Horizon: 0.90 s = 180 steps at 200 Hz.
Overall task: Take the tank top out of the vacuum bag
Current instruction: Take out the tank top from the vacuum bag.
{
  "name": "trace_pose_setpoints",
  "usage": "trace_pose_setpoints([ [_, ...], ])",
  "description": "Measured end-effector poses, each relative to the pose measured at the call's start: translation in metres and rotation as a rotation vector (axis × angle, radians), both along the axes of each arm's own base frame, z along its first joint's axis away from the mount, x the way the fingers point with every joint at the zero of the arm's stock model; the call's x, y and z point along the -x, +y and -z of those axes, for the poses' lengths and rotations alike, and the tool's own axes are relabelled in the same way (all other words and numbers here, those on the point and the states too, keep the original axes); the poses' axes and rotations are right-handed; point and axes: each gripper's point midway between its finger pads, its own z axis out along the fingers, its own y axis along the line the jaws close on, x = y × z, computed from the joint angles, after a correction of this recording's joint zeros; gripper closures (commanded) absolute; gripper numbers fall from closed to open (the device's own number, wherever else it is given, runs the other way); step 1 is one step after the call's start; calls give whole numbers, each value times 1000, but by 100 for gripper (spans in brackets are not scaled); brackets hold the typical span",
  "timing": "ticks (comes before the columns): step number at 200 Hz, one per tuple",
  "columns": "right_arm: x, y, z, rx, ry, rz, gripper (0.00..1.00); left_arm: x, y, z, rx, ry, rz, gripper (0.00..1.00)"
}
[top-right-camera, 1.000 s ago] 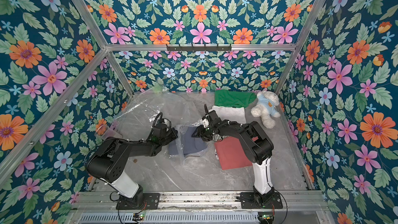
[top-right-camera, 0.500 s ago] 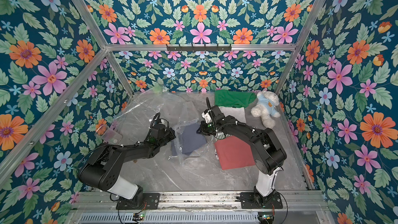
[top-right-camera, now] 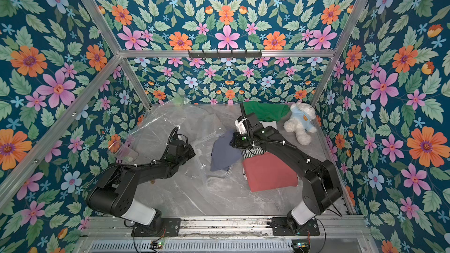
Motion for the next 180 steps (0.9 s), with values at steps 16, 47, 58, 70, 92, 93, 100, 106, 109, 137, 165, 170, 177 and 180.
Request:
trace_pose_setpoints([
  [16, 5, -3, -12, -8, -16, 2, 100, 1, 1, 1, -2, 5, -2, 100],
  [47, 13, -10, -34, -32, -53, 9, 100, 1, 1, 3, -2, 10, 0, 100],
  [58, 17, -12, -40, -40, -58, 14, 100, 1, 0, 3, -1, 13, 2, 100],
  [70, 21, -17, -45, -49, -57, 29, 100, 1, 0, 4, 0, 16, 5, 100],
  [92, 31, -26, -54, -57, -66, 42, 100, 1, -1, 6, 1, 20, 8, 100],
  [93, 32, -26, -54, -57, -66, 42, 100, 1, -1, 6, 1, 20, 8, 100],
  [100, 35, -29, -59, -65, -70, 48, 100, 1, -1, 6, 2, 20, 8, 100],
  [106, 38, -32, -64, -73, -74, 56, 100, 1, -1, 6, 2, 20, 8, 100],
  [109, 40, -34, -66, -77, -78, 59, 100, 1, -1, 6, 3, 20, 9, 100],
  [137, 51, -56, -85, -100, -112, 98, 100, 1, -2, 7, 3, 23, 10, 100],
  [165, 60, -83, -88, -97, -111, 162, 100, 1, -2, 9, 4, 27, 13, 100],
  [170, 62, -88, -87, -93, -106, 174, 100, 1, -2, 10, 5, 28, 14, 100],
  [177, 65, -96, -85, -89, -99, 192, 100, 1, -3, 10, 6, 28, 15, 100],
  [180, 66, -98, -85, -86, -96, 198, 100, 1, -3, 10, 6, 28, 15, 100],
])
